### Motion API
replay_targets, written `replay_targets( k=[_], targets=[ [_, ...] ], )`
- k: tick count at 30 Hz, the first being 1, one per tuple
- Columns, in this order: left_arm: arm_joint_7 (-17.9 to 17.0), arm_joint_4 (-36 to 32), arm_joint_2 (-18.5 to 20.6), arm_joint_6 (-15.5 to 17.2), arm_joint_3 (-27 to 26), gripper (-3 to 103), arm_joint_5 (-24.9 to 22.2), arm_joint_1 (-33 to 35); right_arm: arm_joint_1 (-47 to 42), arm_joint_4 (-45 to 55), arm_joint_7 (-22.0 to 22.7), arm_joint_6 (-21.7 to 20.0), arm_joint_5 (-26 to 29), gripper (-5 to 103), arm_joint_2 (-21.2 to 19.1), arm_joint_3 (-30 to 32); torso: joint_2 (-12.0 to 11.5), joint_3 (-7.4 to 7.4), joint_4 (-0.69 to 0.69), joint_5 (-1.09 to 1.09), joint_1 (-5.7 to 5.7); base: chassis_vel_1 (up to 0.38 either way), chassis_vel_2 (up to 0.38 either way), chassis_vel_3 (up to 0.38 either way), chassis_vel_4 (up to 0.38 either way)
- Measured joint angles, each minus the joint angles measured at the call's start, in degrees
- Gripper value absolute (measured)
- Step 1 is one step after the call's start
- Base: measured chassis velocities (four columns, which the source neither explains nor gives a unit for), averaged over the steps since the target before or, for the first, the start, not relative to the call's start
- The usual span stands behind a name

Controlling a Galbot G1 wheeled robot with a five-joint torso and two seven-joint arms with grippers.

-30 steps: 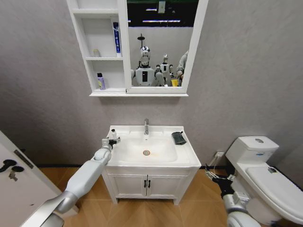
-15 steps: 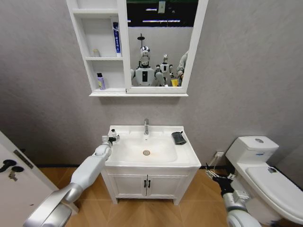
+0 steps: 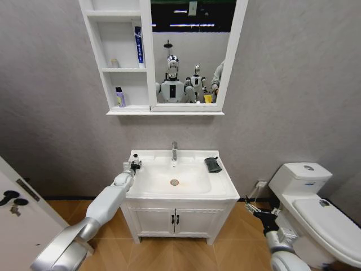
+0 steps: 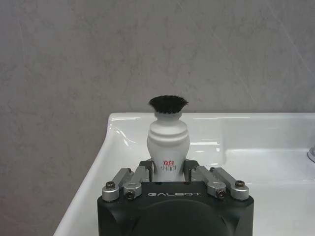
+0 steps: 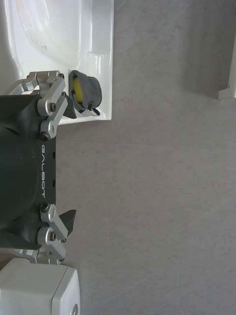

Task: Move facial cleanser and shampoo from washbasin to cabinet, then wipe washbasin with towel.

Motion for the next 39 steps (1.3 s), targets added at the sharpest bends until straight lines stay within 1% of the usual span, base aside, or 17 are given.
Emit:
replay_targets(
  k=[1, 3, 10, 16, 18, 20, 23, 24, 26, 27, 29, 31, 32, 33, 35, 38, 39],
  targets=[
    [0.0, 0.0, 0.0, 0.0, 0.0, 36, 0.0, 0.0, 0.0, 0.0, 0.0, 0.0, 0.0, 100, 0.0, 0.0, 0.0, 0.0, 0.0, 0.0, 0.0, 0.0, 0.0, 0.0, 0.0],
    [0.0, -0.6, 0.4, 0.0, 0.0, 29, 0.0, 0.3, 0.0, 0.0, 0.0, 0.0, 0.0, 100, 0.0, 0.0, 0.0, -0.01, 0.0, 0.01, 0.0, 0.0, 0.0, 0.0, 0.0],
    [-0.2, -1.8, 1.1, -0.2, -0.3, 28, 0.0, 0.8, 0.0, 0.4, 0.0, 0.0, 0.0, 100, 0.0, 0.0, 0.0, 0.0, 0.0, 0.01, -0.01, 0.0, 0.0, 0.0, 0.0],
    [-2.5, -9.4, 4.7, 0.8, 0.3, 28, 0.7, 2.5, -0.3, 0.9, 0.0, 0.0, 0.1, 100, -0.2, 0.2, 0.0, 0.0, 0.0, 0.01, -0.01, 0.0, 0.0, 0.0, 0.0],
    [-4.4, -16.6, 8.8, 3.6, 1.6, 28, 0.6, 3.3, -0.3, 1.3, 0.0, -0.1, 0.3, 100, -0.4, 0.2, 0.0, 0.0, 0.0, 0.01, -0.01, 0.0, 0.0, 0.0, 0.0],
    [-5.1, -18.9, 9.9, 4.5, 1.8, 28, 0.4, 3.6, -0.3, 1.4, 0.0, -0.2, 0.3, 100, -0.4, 0.1, 0.0, 0.0, 0.0, 0.01, -0.01, 0.0, 0.0, 0.0, 0.0],
    [-9.0, -28.7, 15.1, 9.6, 1.5, 28, -4.0, 4.4, -0.2, 2.3, 0.0, -0.9, 0.5, 100, -0.3, -0.3, 0.0, -0.01, -0.01, 0.0, -0.01, 0.0, 0.0, 0.0, 0.0],
    [-9.0, -28.7, 15.1, 9.6, 1.5, 28, -4.0, 4.4, -0.2, 2.3, 0.0, -0.9, 0.5, 100, -0.3, -0.3, 0.0, -0.01, -0.01, 0.0, -0.01, 0.0, 0.0, 0.0, 0.0],
    [-9.9, -34.7, 19.5, 13.5, 1.1, 28, -6.8, 4.4, -0.1, 2.9, 0.0, -1.2, 0.5, 100, -0.3, -0.3, 0.0, -0.01, -0.01, 0.01, -0.01, 0.0, 0.0, 0.0, 0.0],
    [-9.9, -34.7, 19.5, 13.5, 1.1, 28, -6.8, 4.4, -0.1, 2.9, 0.0, -1.2, 0.5, 100, -0.3, -0.3, 0.0, -0.01, -0.01, 0.01, -0.01, 0.0, 0.0, 0.0, 0.0],
    [-11.3, -43.1, 25.1, 18.2, -0.1, 28, -11.6, 3.7, -0.2, 3.6, 0.0, -1.3, 0.4, 100, -0.3, -0.3, 0.0, -0.01, 0.02, 0.0, -0.01, 0.0, 0.0, 0.0, 0.0],
    [-12.5, -47.8, 27.9, 20.7, -1.1, 28, -15.7, 2.4, -0.4, 4.1, 0.0, -1.3, 0.3, 100, -0.2, -0.3, 0.0, -0.01, 0.02, 0.01, -0.01, 0.0, 0.0, 0.0, 0.0],
    [-12.5, -47.8, 27.9, 20.7, -1.1, 28, -15.7, 2.4, -0.4, 4.1, 0.0, -1.3, 0.3, 100, -0.2, -0.3, 0.0, -0.01, 0.02, 0.01, -0.01, 0.0, 0.0, 0.0, 0.0],
    [-13.3, -50.0, 29.1, 22.0, -1.6, 28, -18.4, 1.4, -0.4, 4.3, -0.1, -1.3, 0.3, 100, -0.2, -0.3, 0.0, -0.01, 0.01, 0.01, -0.01, 0.0, 0.0, 0.0, 0.0],
    [-13.5, -50.4, 29.4, 22.3, -1.7, 28, -19.0, 1.1, -0.5, 4.4, -0.2, -1.3, 0.3, 100, -0.2, -0.3, 0.0, -0.01, 0.01, 0.0, -0.01, 0.0, 0.0, 0.0, 0.0],
    [-14.7, -53.1, 31.0, 24.2, -2.2, 28, -23.4, -1.2, -0.6, 4.7, -0.3, -1.3, 0.2, 100, -0.2, -0.3, 0.0, -0.01, 0.0, 0.0, -0.01, 0.0, 0.0, 0.0, 0.0],
    [-14.7, -53.1, 31.0, 24.2, -2.2, 28, -23.4, -1.2, -0.6, 4.7, -0.3, -1.3, 0.2, 100, -0.2, -0.3, 0.0, -0.01, 0.0, 0.0, -0.01, 0.0, 0.0, 0.0, 0.0]
  ],
)
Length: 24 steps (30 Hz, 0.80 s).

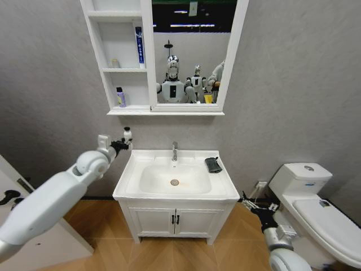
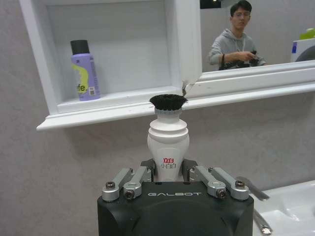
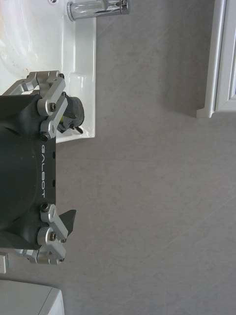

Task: Move facial cleanser and shampoo from washbasin to cabinet, then wipe washbasin with towel.

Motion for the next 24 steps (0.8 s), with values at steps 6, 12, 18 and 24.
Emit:
replay_targets(
  k=[6, 12, 18, 24],
  targets=[
    [-9.4, 0.3, 0.7, 8.4, 14.1, 28, -25.4, -30.8, -0.2, 1.8, -0.4, -0.2, -0.3, 100, -0.2, -0.2, 0.0, 0.0, -0.01, 0.02, 0.0, 0.0, 0.0, 0.0, 0.0],
    [-9.2, 12.8, -6.1, 8.1, 22.8, 28, -24.8, -42.6, -0.7, 2.1, -0.7, 0.1, -0.1, 100, -0.1, 0.5, 0.0, 0.01, -0.02, 0.02, 0.02, 0.0, 0.0, 0.0, 0.0],
    [-6.5, 21.6, -12.1, 7.3, 24.9, 28, -19.4, -45.4, -1.8, 1.7, -1.2, 1.2, 0.1, 100, 0.0, 1.4, 0.0, 0.02, 0.0, 0.0, 0.02, 0.0, 0.0, 0.0, 0.0],
    [-2.9, 30.8, -17.4, 6.0, 25.6, 28, -13.1, -47.3, -2.0, 1.8, -1.3, 1.3, 0.4, 100, -0.4, 1.6, 0.0, 0.01, -0.02, 0.03, 0.02, 0.0, 0.0, 0.0, 0.0]
  ],
)
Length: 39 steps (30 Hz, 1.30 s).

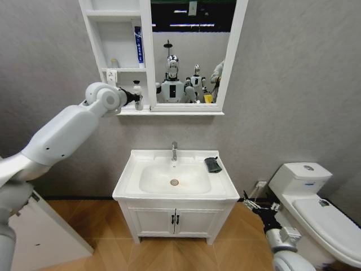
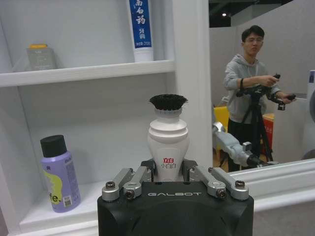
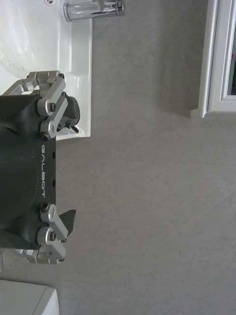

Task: Move facial cleanser and shampoo from washbasin to cabinet, then wipe washbasin with towel.

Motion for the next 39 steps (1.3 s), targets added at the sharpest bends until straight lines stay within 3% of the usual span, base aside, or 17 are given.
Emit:
replay_targets(
  k=[7, 15, 29, 39],
  targets=[
    [4.4, 14.0, -5.6, -1.8, -0.8, 28, 6.9, -1.2, -0.5, 0.4, 0.1, -0.1, 0.5, 100, -0.9, 0.7, 0.0, 0.0, 0.02, -0.02, 0.0, 0.0, 0.0, 0.0, 0.0],
    [7.7, 23.8, -10.7, -2.5, -3.1, 28, 11.8, -2.1, -0.7, -0.2, 0.1, 0.0, 0.5, 100, -0.7, 0.8, 0.0, 0.0, 0.02, -0.01, 0.0, 0.0, 0.0, 0.0, 0.0],
    [10.5, 32.1, -15.6, -4.1, -4.8, 28, 15.0, -2.5, -0.7, -1.6, 0.1, 0.8, 0.2, 100, 0.0, 0.7, 0.0, 0.0, 0.02, -0.02, -0.01, 0.0, 0.0, 0.0, 0.0],
    [11.4, 34.0, -17.0, -4.6, -5.8, 28, 16.8, -2.6, -0.8, -1.9, 0.2, 1.0, 0.0, 100, 0.1, 0.6, 0.0, 0.0, 0.02, -0.02, -0.01, 0.0, 0.0, 0.0, 0.0]
  ],
)
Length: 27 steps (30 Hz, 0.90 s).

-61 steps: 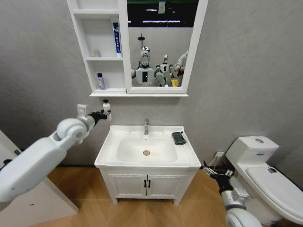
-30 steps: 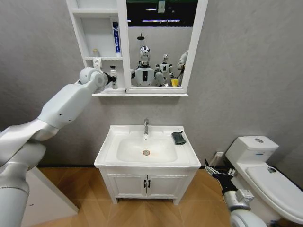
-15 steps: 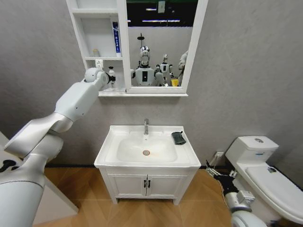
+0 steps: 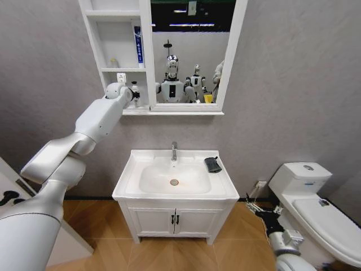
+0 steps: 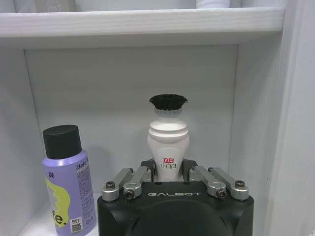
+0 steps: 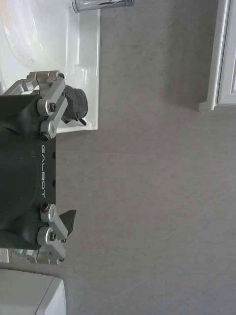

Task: Move facial cleanser and shampoo from washbasin to cabinet, then wipe washbasin with towel.

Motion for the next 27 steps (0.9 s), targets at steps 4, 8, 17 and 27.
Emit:
replay_targets(
  k=[4, 8, 17, 27],
  targets=[
    [0.1, 0.1, 0.0, -0.1, -0.1, 28, 0.3, 0.3, 0.0, 0.0, 0.2, 0.0, 0.1, 100, -0.1, 0.2, 0.0, 0.0, 0.0, 0.0, 0.0, 0.0, 0.0, 0.0, 0.0],
    [0.1, 0.1, 0.1, -0.2, -0.3, 26, 0.3, 0.7, -0.1, -0.2, 0.2, 0.1, 0.1, 100, -0.2, 0.5, 0.0, 0.0, 0.0, 0.0, 0.0, 0.0, 0.0, 0.0, 0.0],
    [-1.3, -1.4, 0.8, 0.6, -1.3, 55, 0.0, 1.5, -0.2, -0.2, 0.1, 0.2, 0.1, 100, 0.2, 0.6, 0.0, 0.0, -0.01, 0.0, 0.0, 0.0, 0.0, 0.0, 0.0],
    [-5.5, -12.2, 6.2, 2.8, -1.0, 92, -4.6, 4.7, -0.1, 0.0, -0.1, 0.1, 0.1, 100, 0.0, 0.3, 0.0, 0.0, -0.01, 0.0, 0.0, 0.0, 0.0, 0.0, 0.0]
  ],
)
